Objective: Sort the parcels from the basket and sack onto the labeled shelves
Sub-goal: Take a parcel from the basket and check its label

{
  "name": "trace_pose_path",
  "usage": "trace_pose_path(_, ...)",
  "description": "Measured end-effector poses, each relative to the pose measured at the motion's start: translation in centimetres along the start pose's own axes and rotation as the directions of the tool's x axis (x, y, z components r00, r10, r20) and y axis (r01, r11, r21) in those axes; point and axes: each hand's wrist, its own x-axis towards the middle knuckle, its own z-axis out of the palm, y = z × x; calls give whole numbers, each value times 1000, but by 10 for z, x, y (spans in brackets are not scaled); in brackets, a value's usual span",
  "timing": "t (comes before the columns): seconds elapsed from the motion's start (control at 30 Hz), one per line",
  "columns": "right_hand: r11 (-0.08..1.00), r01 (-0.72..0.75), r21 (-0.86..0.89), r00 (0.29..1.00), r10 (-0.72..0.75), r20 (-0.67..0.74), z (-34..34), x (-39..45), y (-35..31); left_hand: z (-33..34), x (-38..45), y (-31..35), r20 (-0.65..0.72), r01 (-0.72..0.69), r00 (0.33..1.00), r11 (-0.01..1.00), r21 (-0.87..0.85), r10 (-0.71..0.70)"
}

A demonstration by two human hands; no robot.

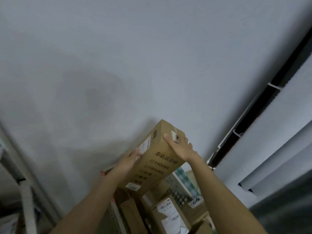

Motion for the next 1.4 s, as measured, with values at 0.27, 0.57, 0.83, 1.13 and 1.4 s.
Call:
trace_pose_path(0.27,960,-23,279,999,15,31,-12,40,44,0,44,-74,20,184,982,981,58,-185)
trace_pose_path(0.57,960,-16,278,987,59,-147,-14,45,59,17,83,-99,28,352,935,919,-177,-353)
trace_pose_path(0.83,981,6,192,1000,0,-32,-26,40,31,26,88,-108,145,447,894,842,-301,-423)
trace_pose_path(1.13,924,110,367,981,-43,-187,-27,33,44,13,70,-82,-86,227,949,846,-482,-304)
trace_pose_path(1.4,910,-113,398,992,125,-3,32,32,73,-50,29,-37,-419,-100,908,966,-238,-9)
